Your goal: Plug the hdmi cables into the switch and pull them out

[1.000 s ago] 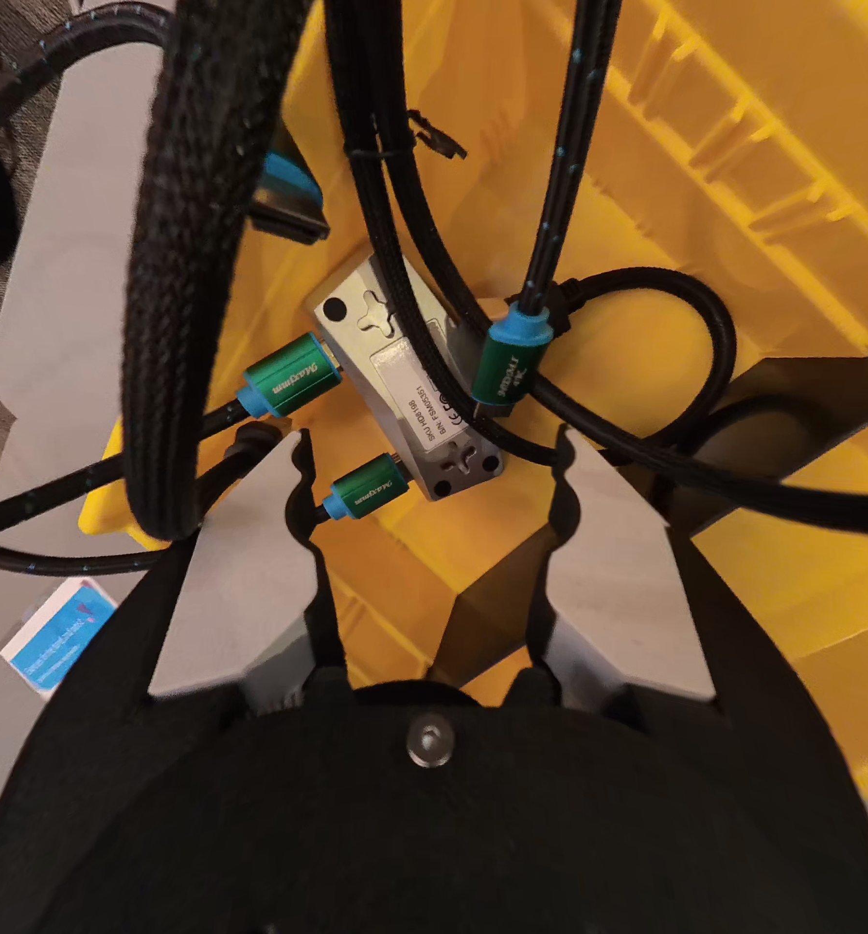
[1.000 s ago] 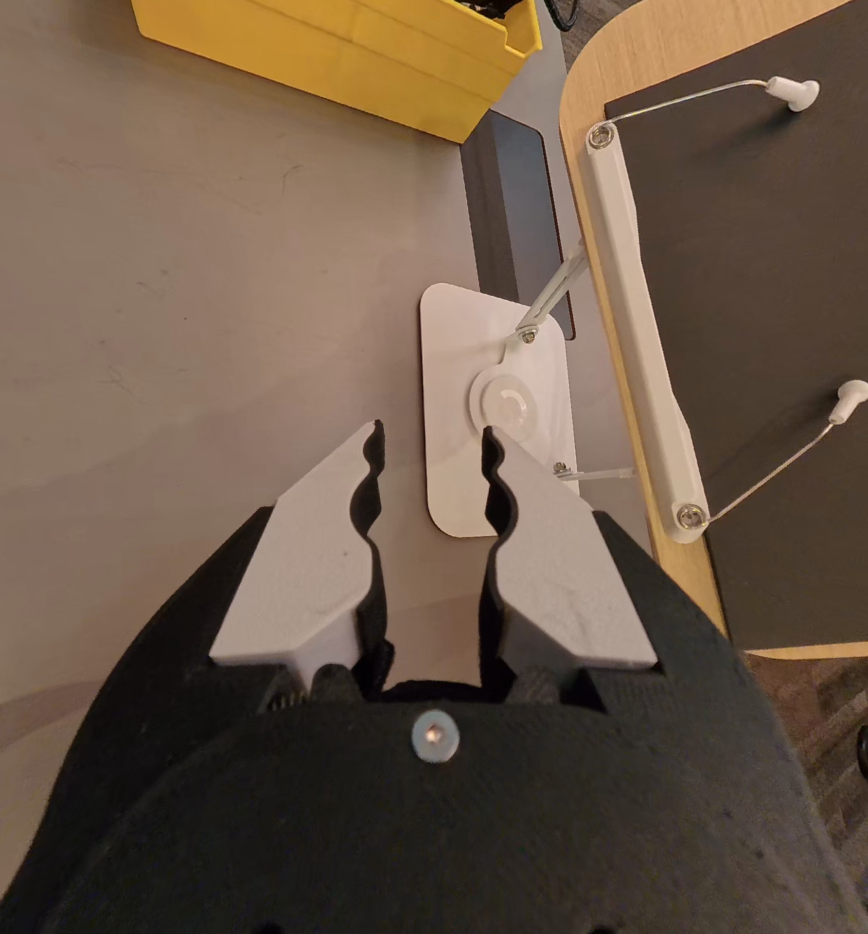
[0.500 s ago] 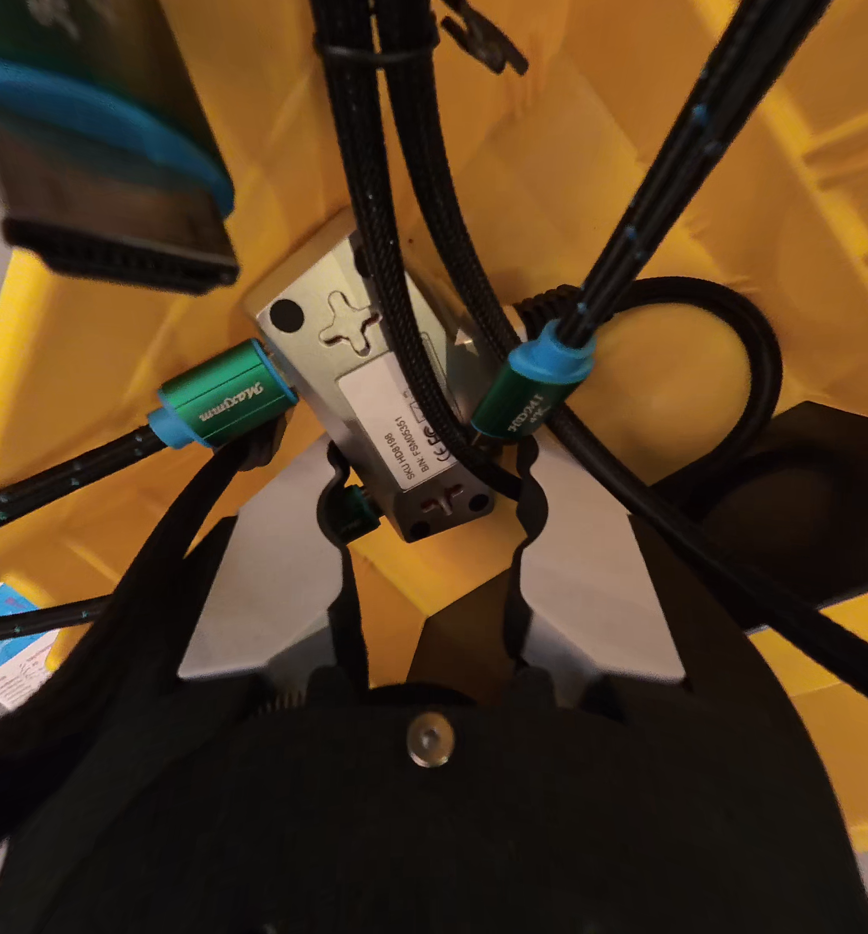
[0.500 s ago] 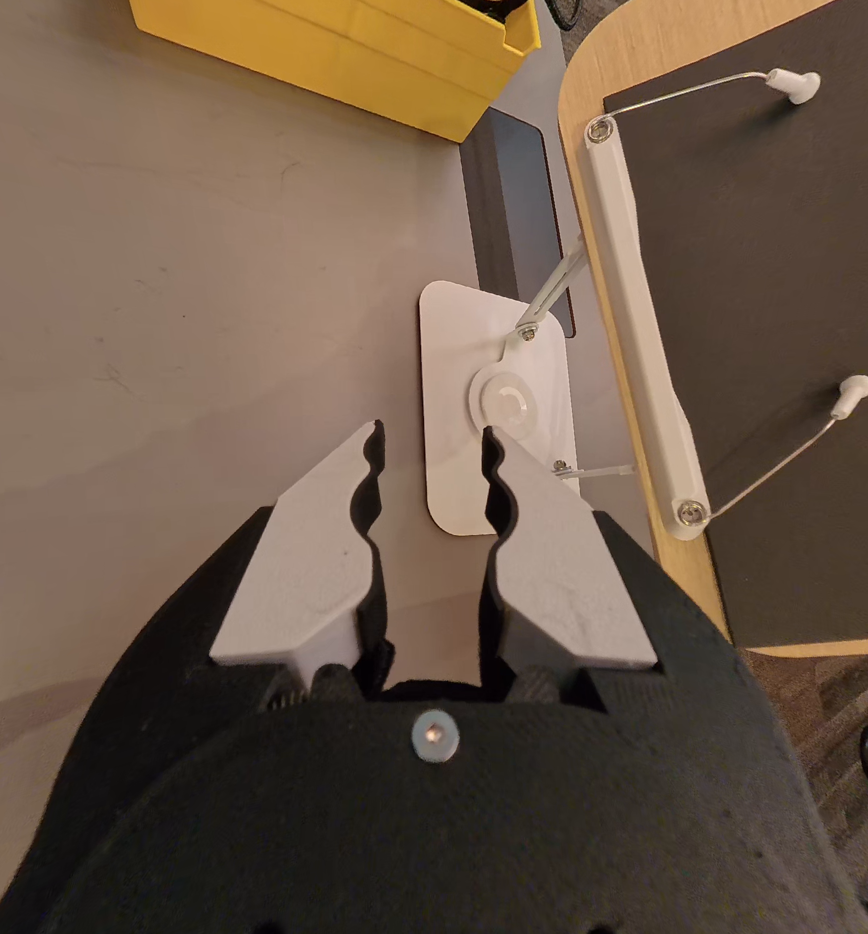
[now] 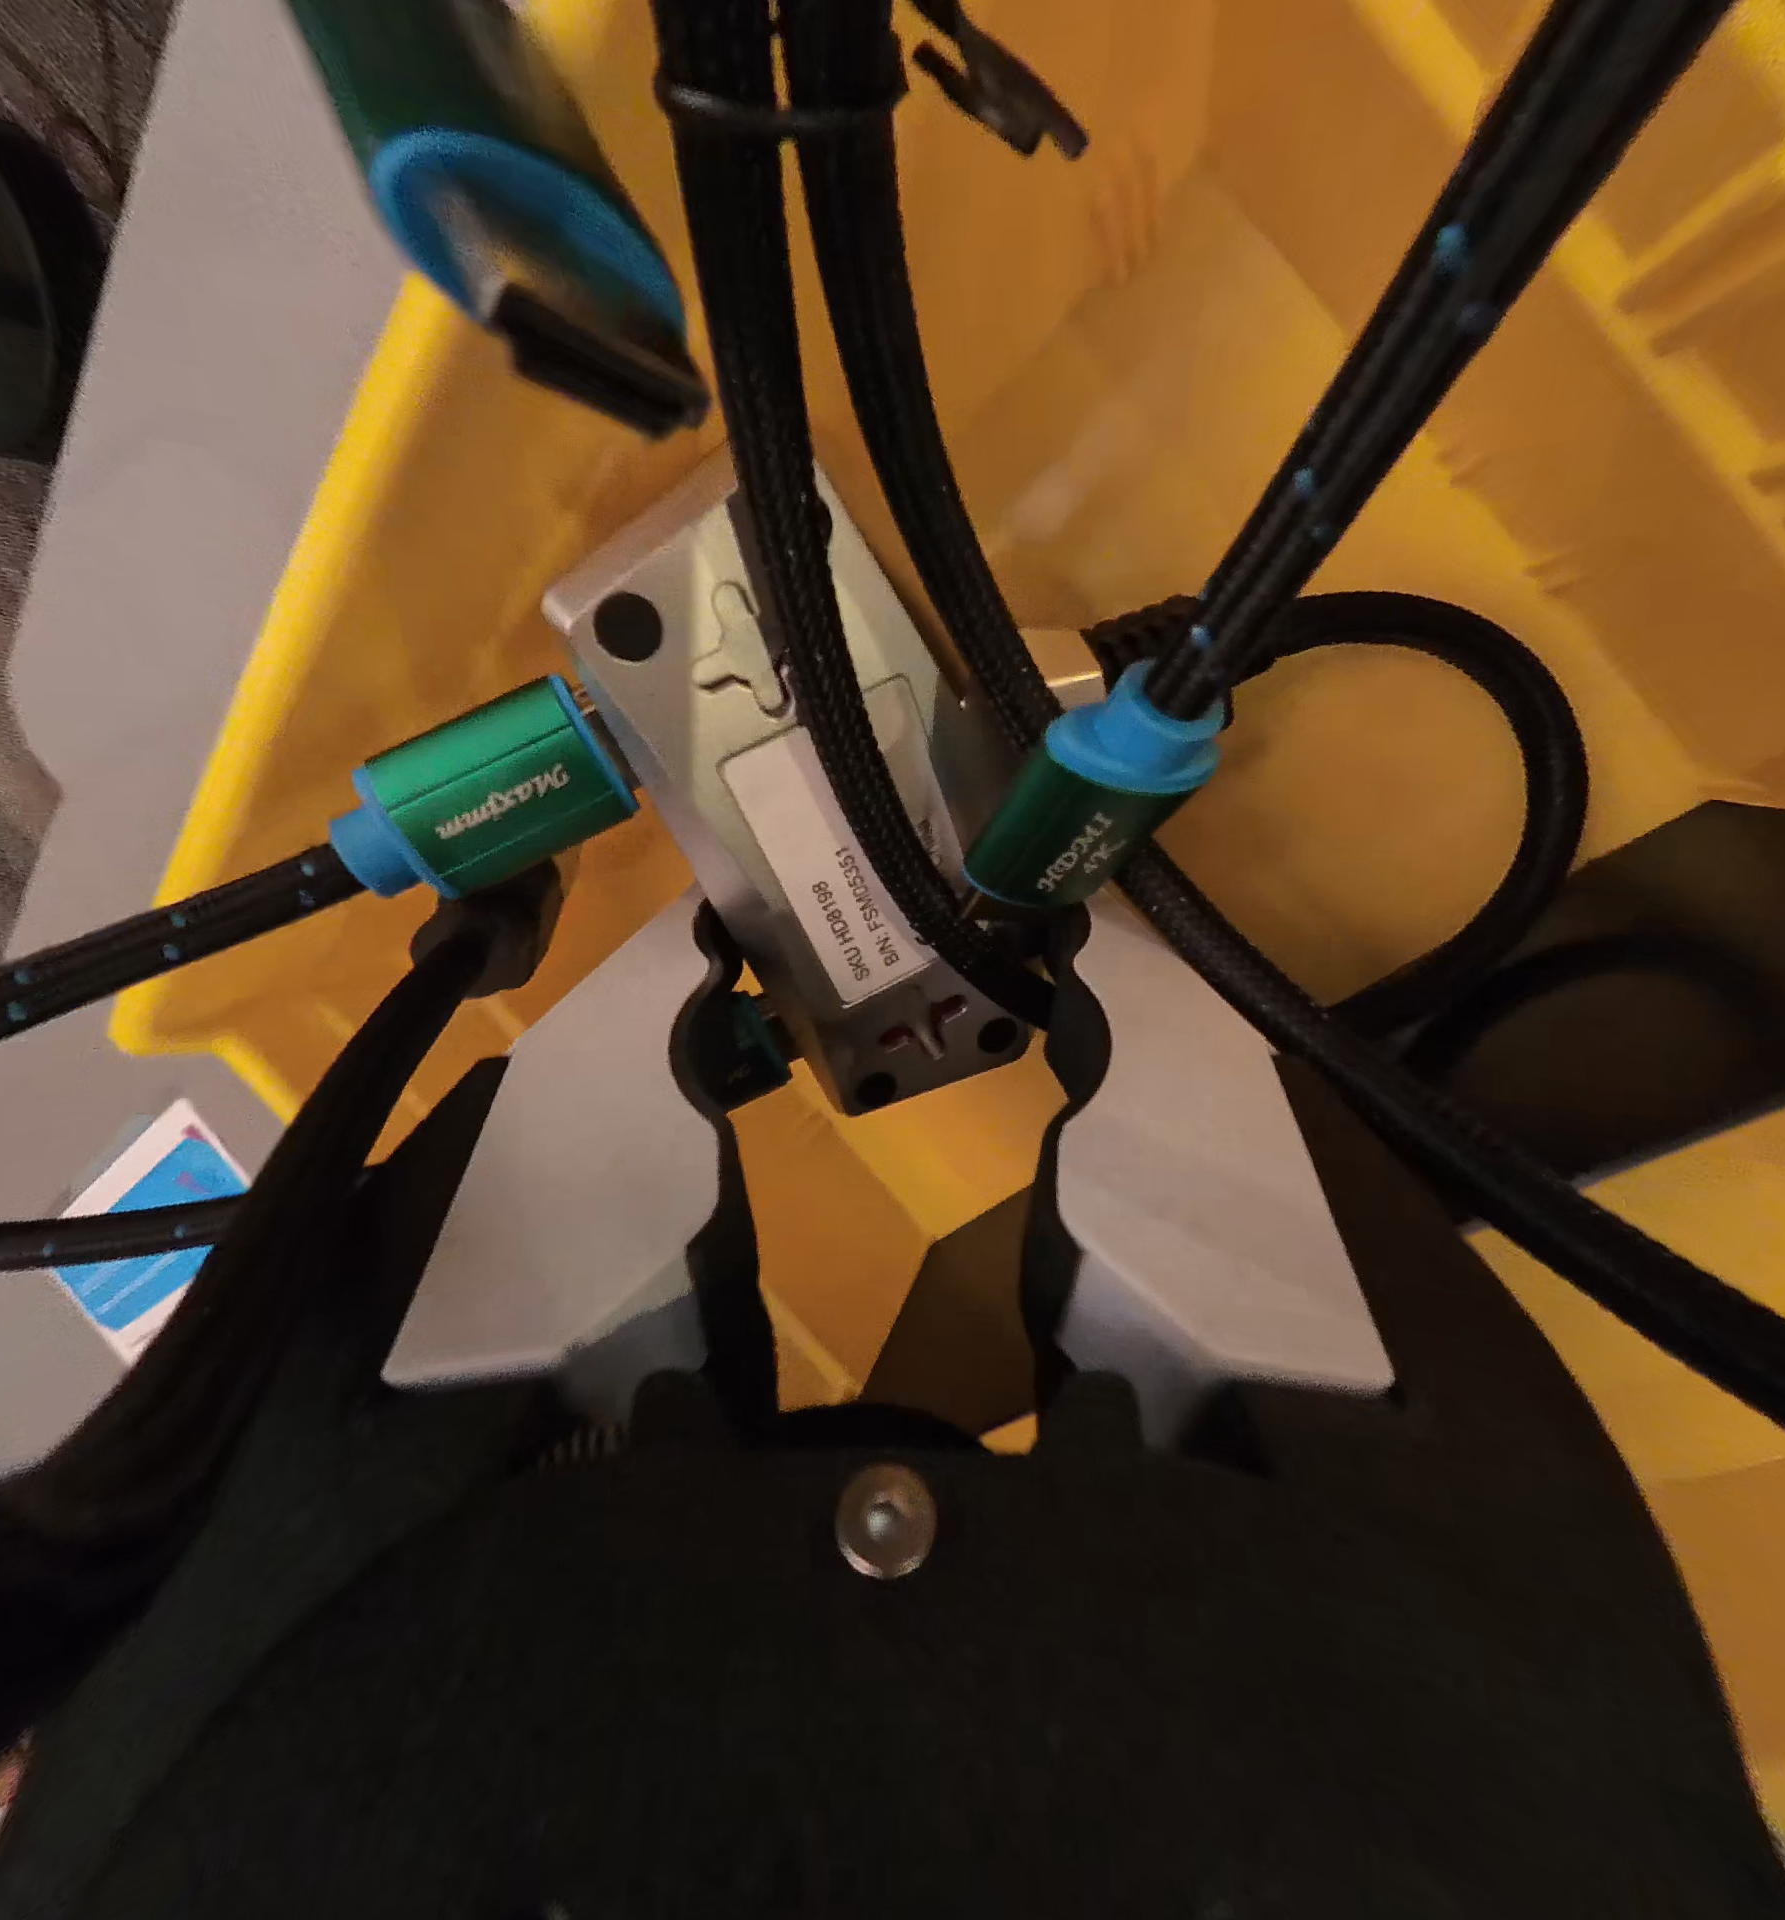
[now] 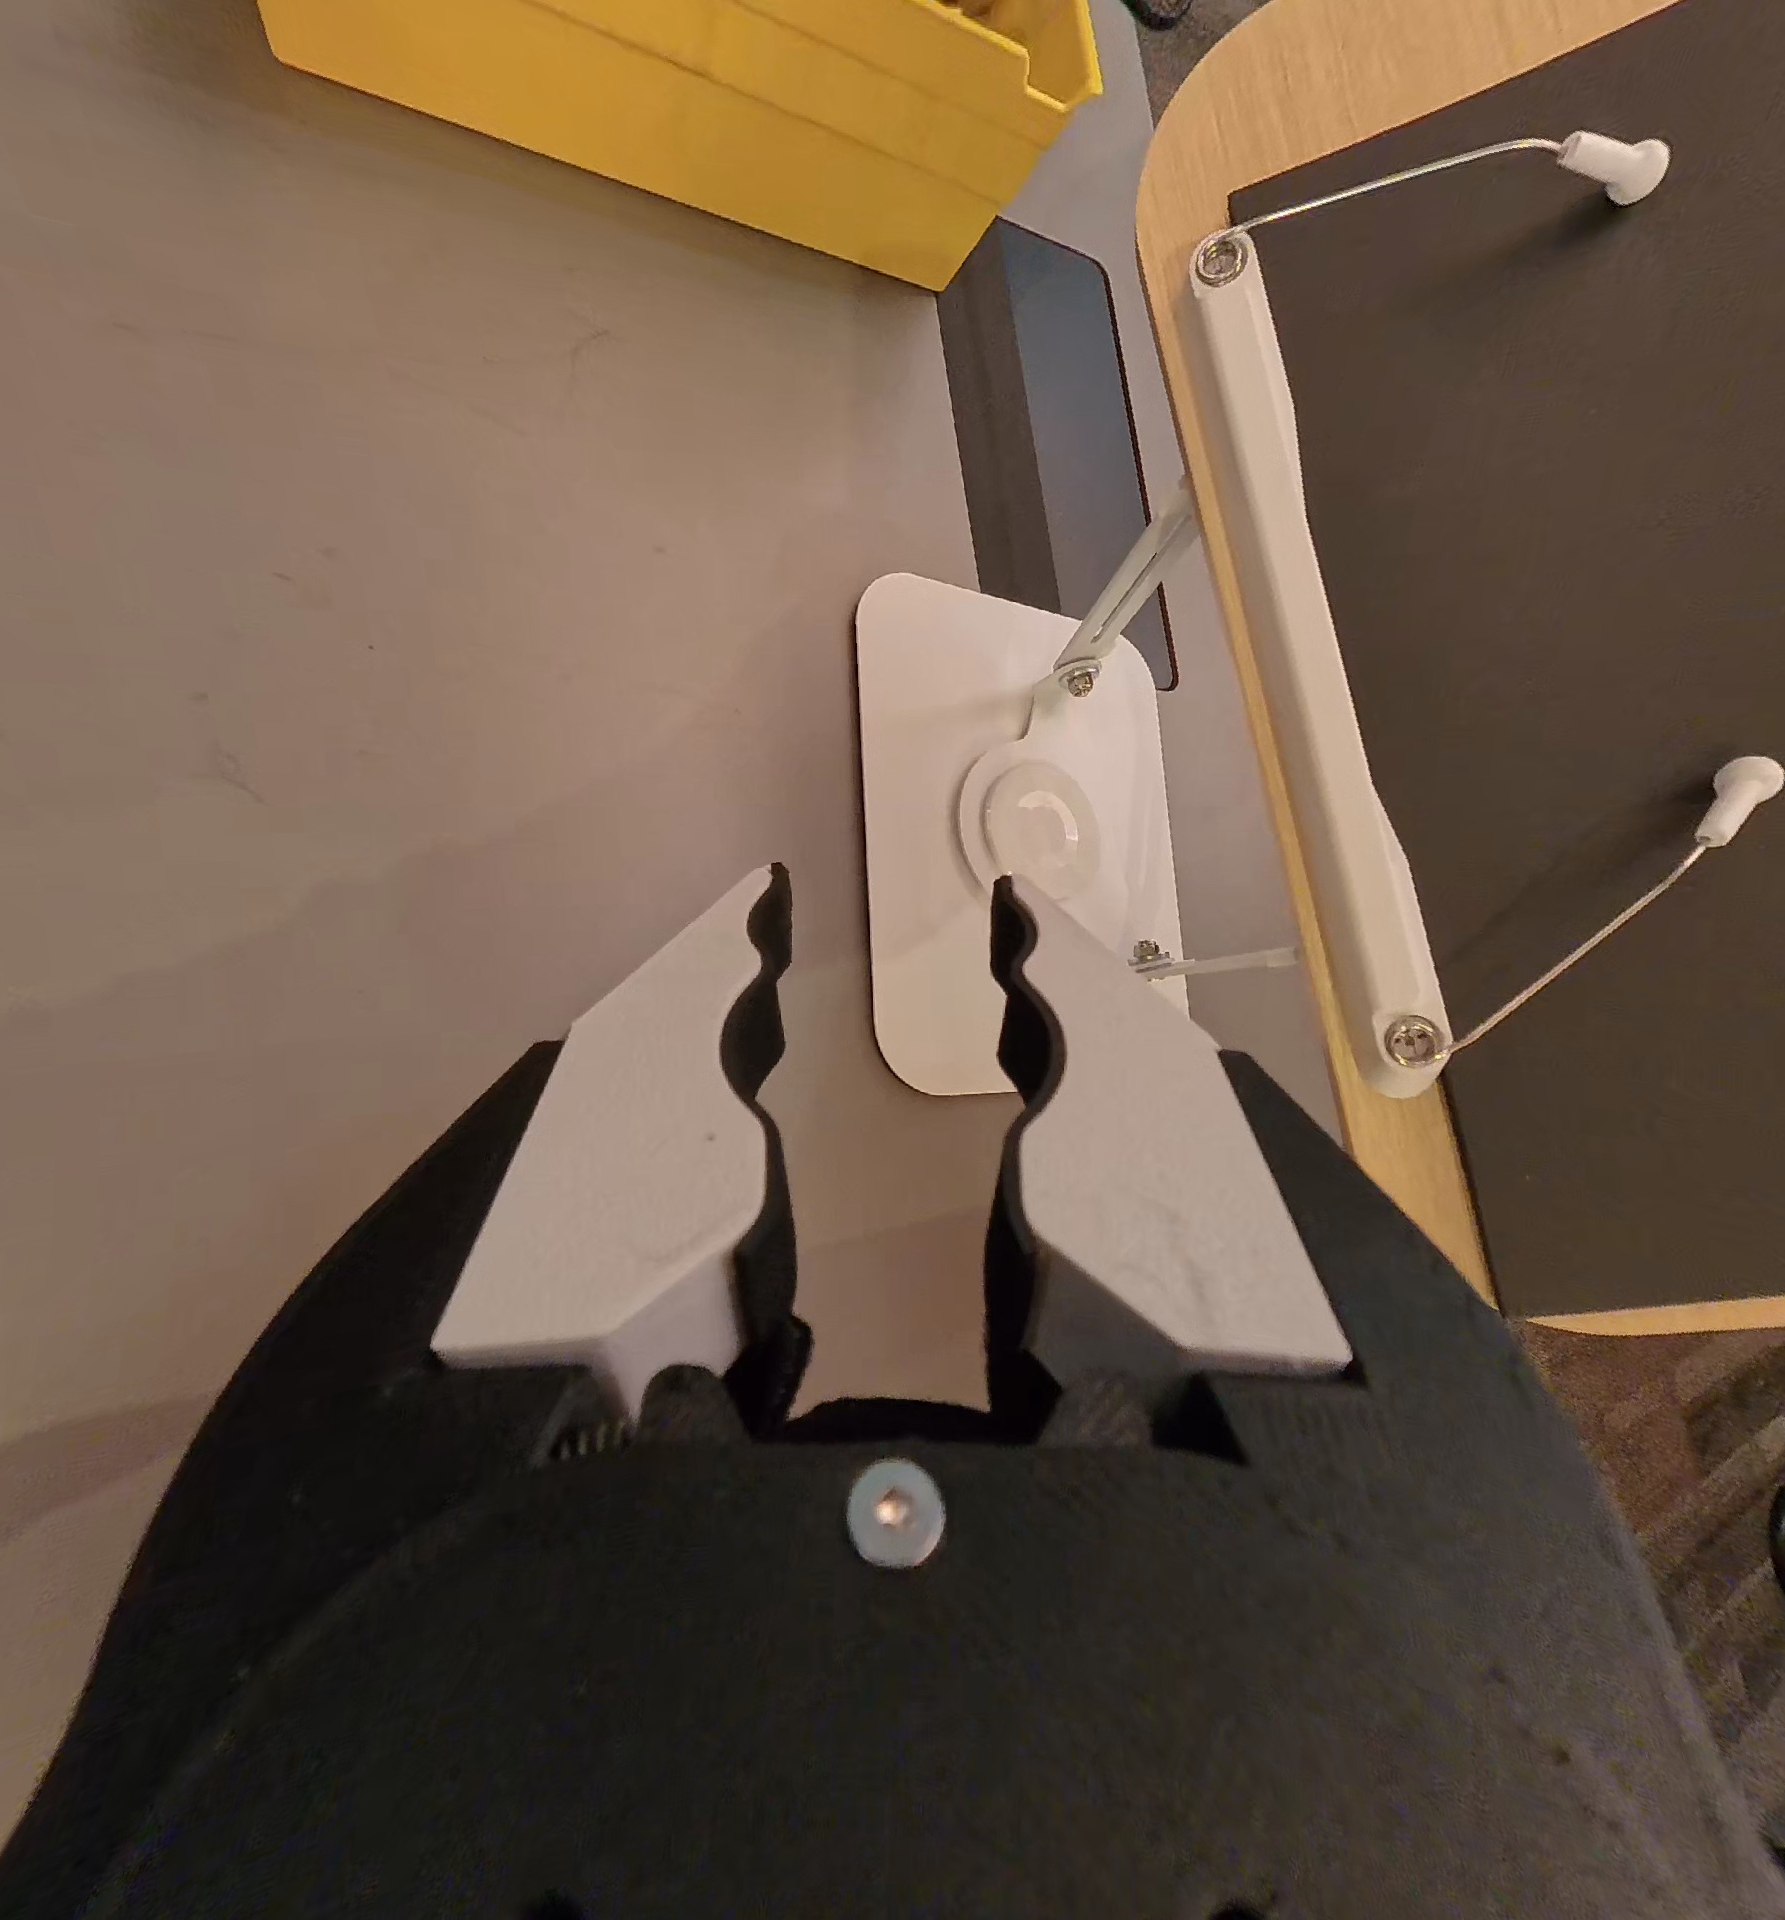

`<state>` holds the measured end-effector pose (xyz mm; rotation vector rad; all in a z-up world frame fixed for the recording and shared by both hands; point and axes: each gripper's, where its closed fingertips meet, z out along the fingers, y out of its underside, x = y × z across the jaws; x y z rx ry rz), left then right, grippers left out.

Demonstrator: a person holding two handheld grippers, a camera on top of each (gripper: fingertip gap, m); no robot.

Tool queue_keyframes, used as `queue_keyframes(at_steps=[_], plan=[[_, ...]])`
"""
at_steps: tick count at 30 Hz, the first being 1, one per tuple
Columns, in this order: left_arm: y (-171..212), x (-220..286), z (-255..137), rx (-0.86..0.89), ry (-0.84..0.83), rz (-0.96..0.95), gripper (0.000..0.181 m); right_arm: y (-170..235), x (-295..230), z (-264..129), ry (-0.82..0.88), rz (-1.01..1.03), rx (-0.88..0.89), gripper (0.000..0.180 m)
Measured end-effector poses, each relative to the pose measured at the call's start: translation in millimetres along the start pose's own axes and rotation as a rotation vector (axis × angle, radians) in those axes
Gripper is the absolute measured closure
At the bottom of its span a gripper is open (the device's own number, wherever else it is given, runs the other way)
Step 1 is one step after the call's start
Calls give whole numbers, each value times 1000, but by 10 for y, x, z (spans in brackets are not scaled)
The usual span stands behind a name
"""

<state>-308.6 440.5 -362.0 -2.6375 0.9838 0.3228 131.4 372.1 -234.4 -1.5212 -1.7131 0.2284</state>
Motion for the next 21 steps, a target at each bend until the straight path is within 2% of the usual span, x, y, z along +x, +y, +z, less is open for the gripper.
queue_keyframes(at_steps=[11, 21], plan=[[44, -229, -563, 104, -152, -11, 124, -63, -45, 42, -13, -18, 4, 143], [157, -207, -977, 154, -232, -14, 124, -163, -83, 41, -19, -38, 21, 143]])
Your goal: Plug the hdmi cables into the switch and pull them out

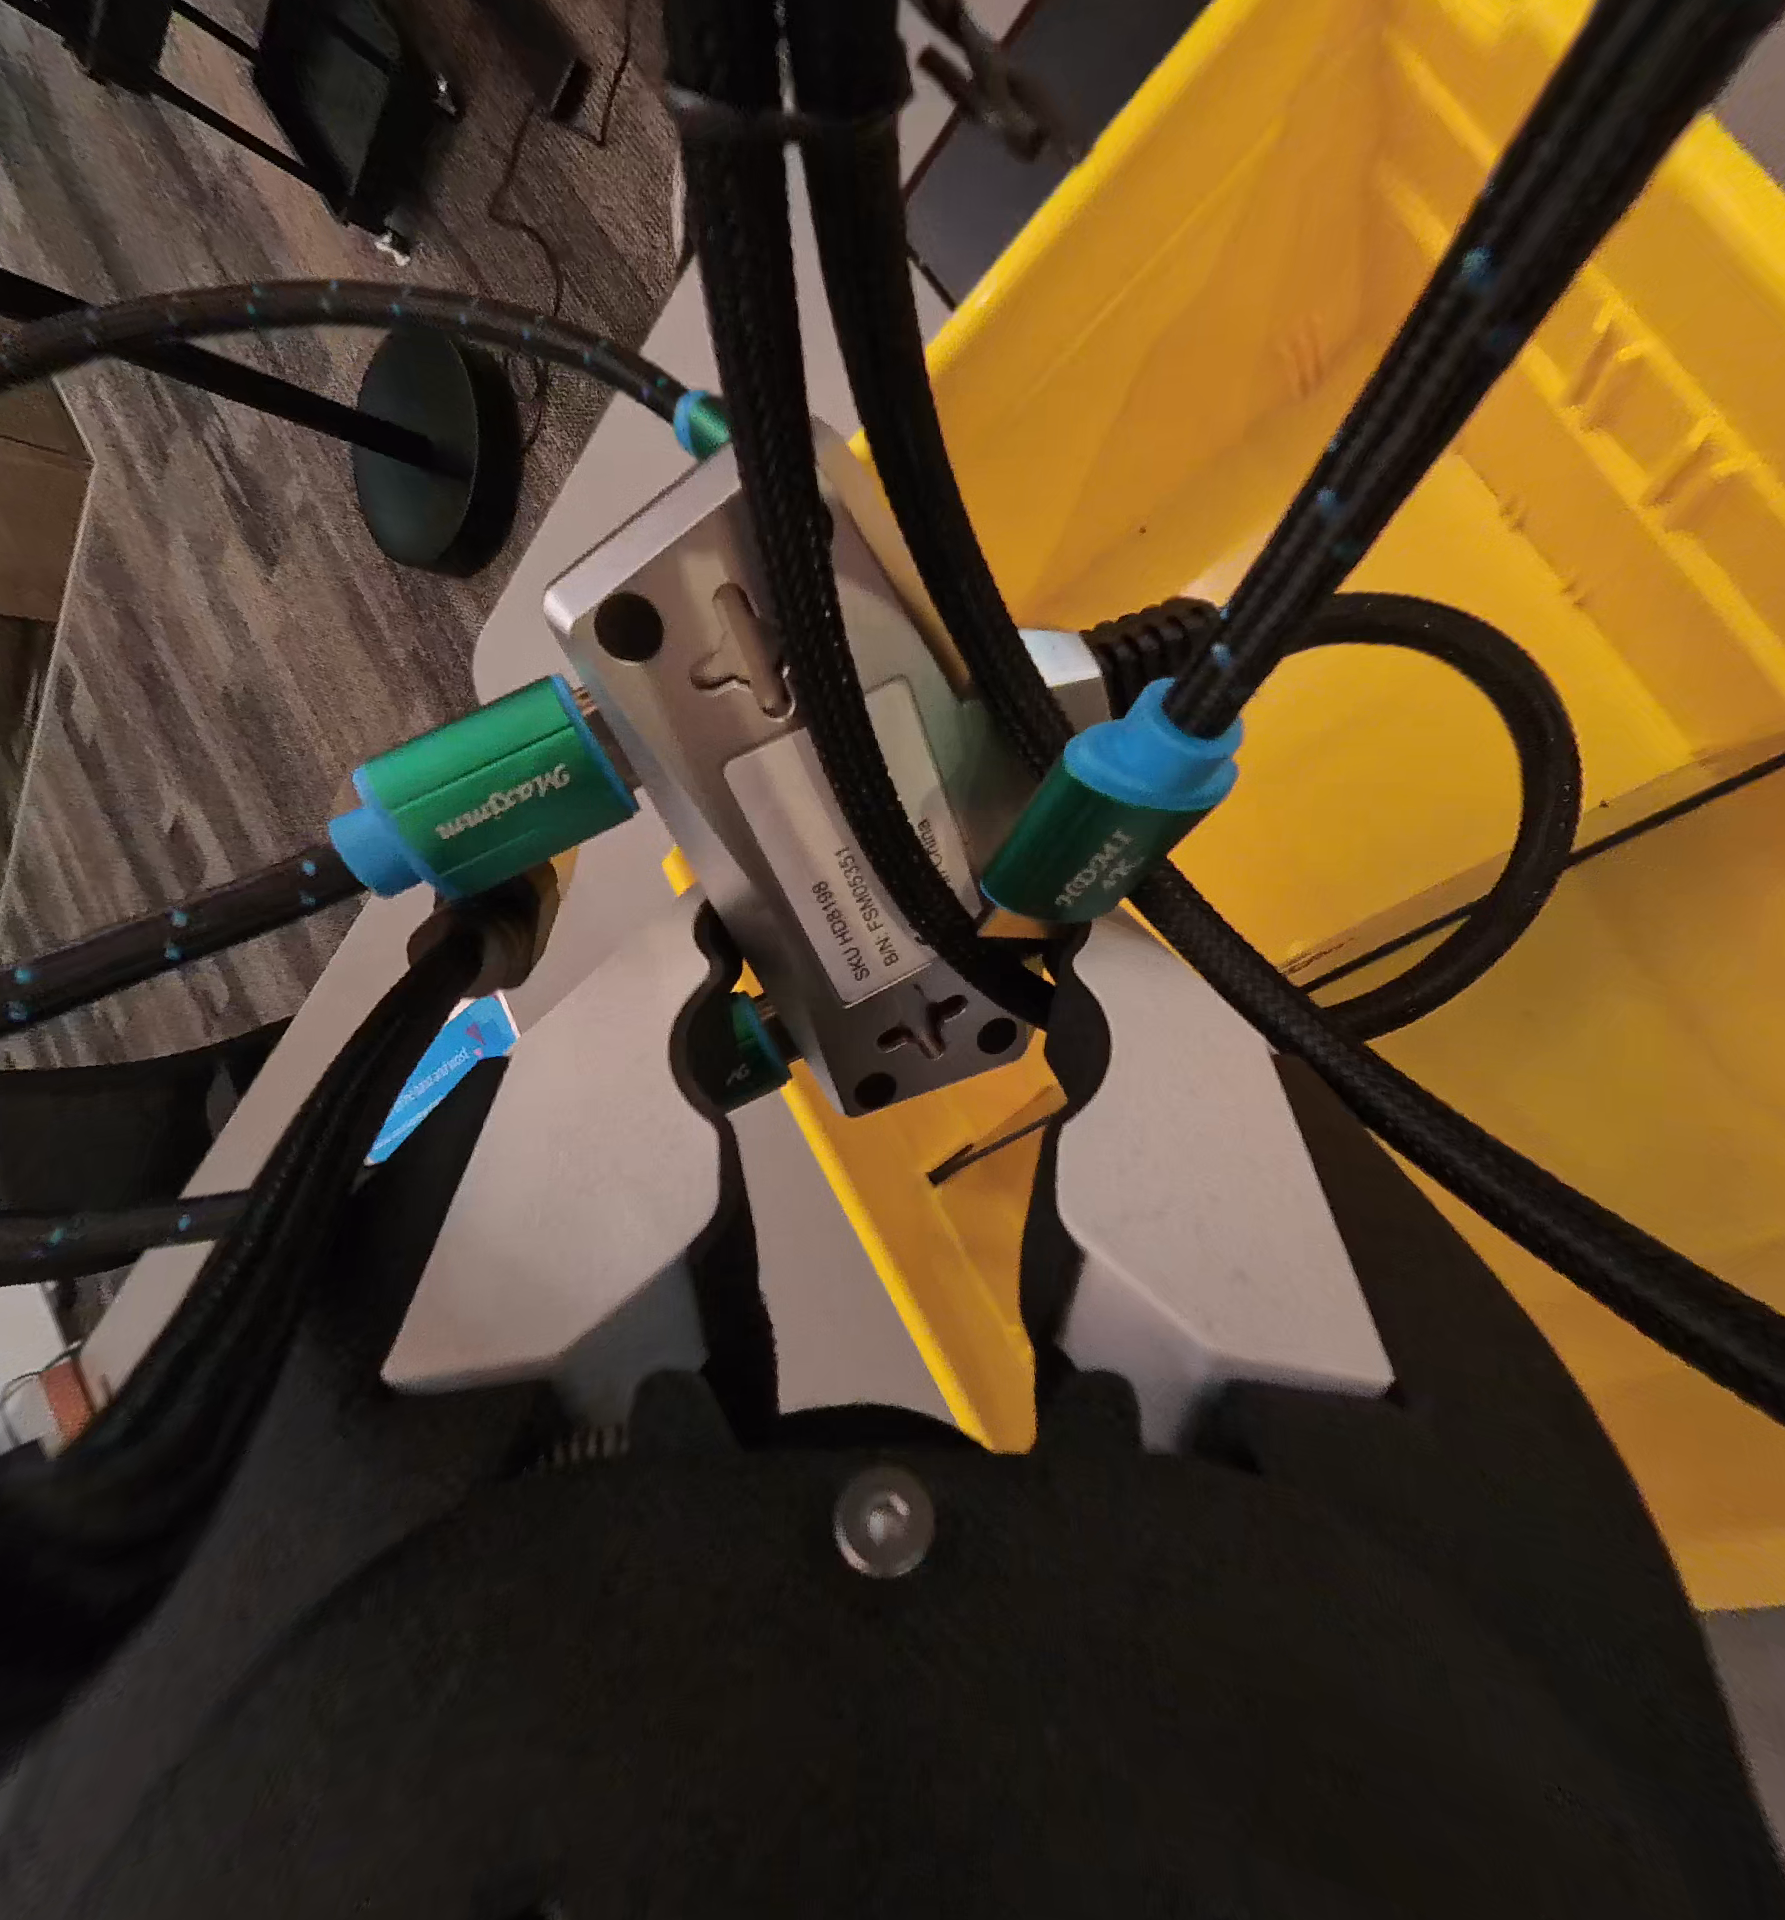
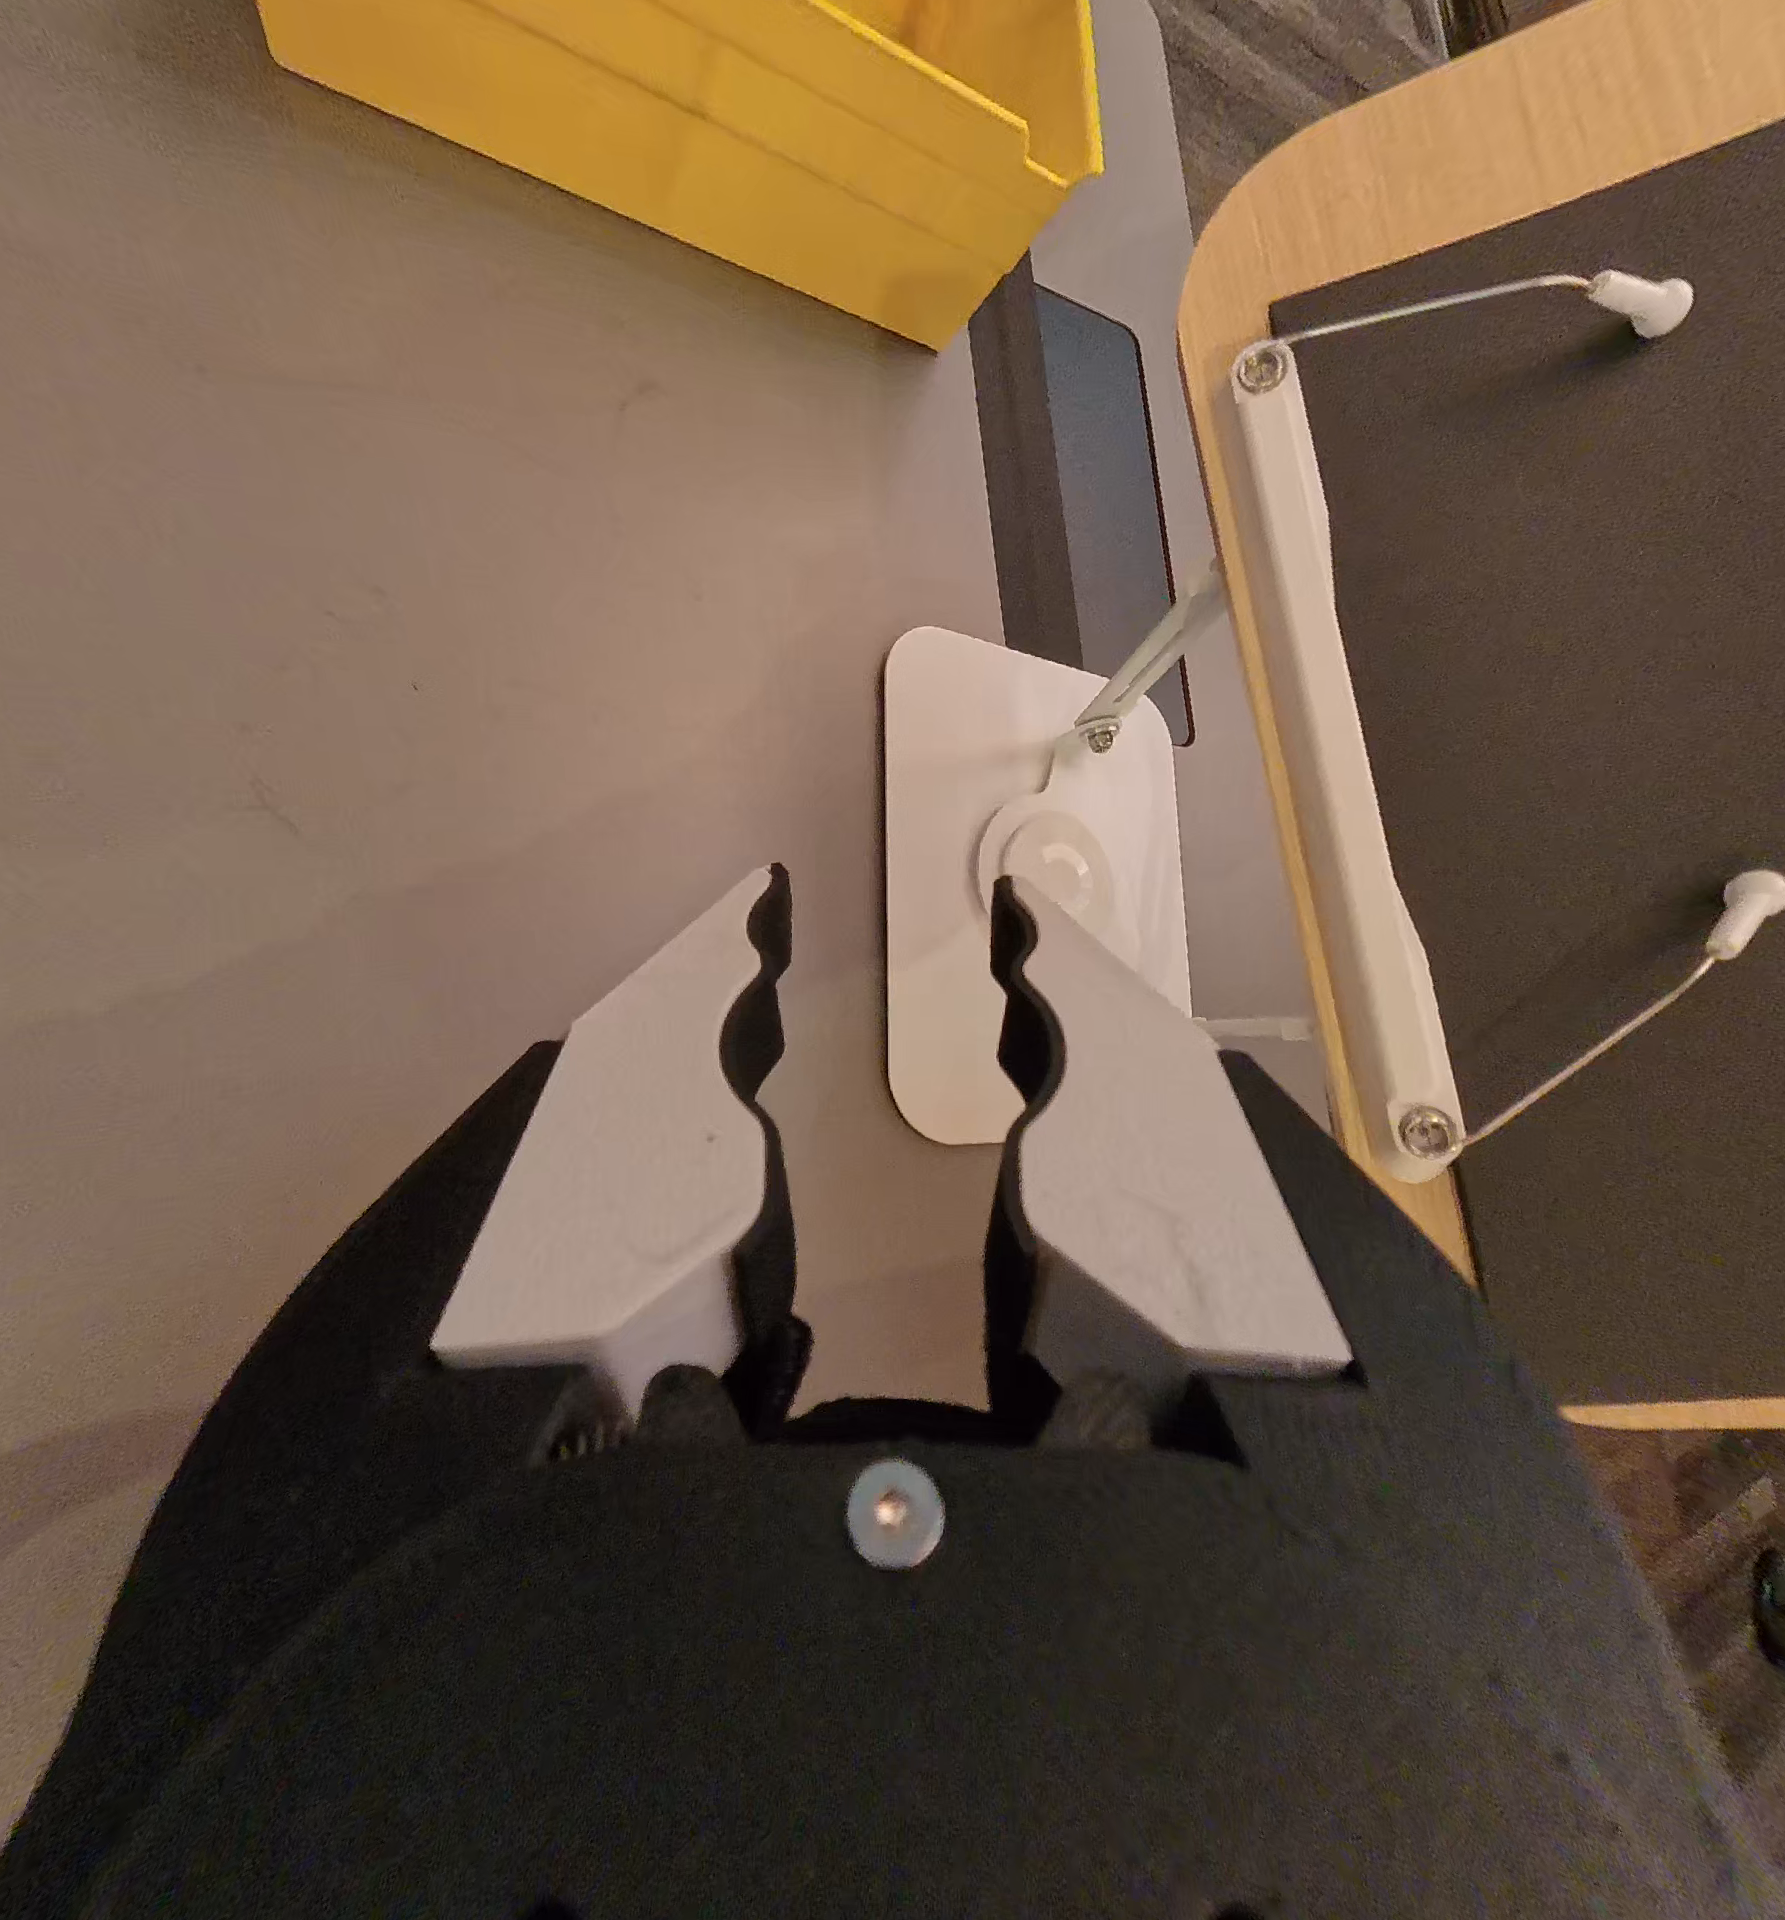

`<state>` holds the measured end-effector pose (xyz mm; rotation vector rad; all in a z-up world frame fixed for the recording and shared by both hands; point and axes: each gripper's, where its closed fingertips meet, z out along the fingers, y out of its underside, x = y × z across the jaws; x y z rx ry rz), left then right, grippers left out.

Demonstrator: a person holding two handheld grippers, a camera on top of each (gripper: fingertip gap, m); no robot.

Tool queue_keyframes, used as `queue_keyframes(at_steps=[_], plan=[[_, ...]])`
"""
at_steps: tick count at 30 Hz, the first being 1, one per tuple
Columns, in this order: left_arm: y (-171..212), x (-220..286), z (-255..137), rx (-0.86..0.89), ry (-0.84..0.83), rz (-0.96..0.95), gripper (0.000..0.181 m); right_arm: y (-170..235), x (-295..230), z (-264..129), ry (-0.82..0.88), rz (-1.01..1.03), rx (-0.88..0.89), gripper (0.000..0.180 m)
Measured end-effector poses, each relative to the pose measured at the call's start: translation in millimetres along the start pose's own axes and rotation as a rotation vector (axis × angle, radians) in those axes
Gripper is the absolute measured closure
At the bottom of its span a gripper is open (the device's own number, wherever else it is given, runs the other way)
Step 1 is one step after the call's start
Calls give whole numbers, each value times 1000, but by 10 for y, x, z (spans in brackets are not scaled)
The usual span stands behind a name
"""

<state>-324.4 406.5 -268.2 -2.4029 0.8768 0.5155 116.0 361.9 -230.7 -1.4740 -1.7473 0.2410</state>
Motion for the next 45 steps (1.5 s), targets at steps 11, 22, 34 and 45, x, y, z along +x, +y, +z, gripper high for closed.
queue_keyframes(at_steps=[11, 22, 34, 45], plan=[[-124, -189, -689, 146, -100, -47, 124, -103, 10, -81, 16, -14, 32, 143], [-610, 474, -1687, 305, -166, 263, 124, -330, -25, -236, 24, -38, 109, 142], [-1035, 1943, -1690, 341, -114, 705, 124, -719, -147, -528, -3, -64, 281, 142], [-883, 3013, -1183, 275, 130, 1048, 124, -657, -106, -557, 6, -49, 274, 142]])
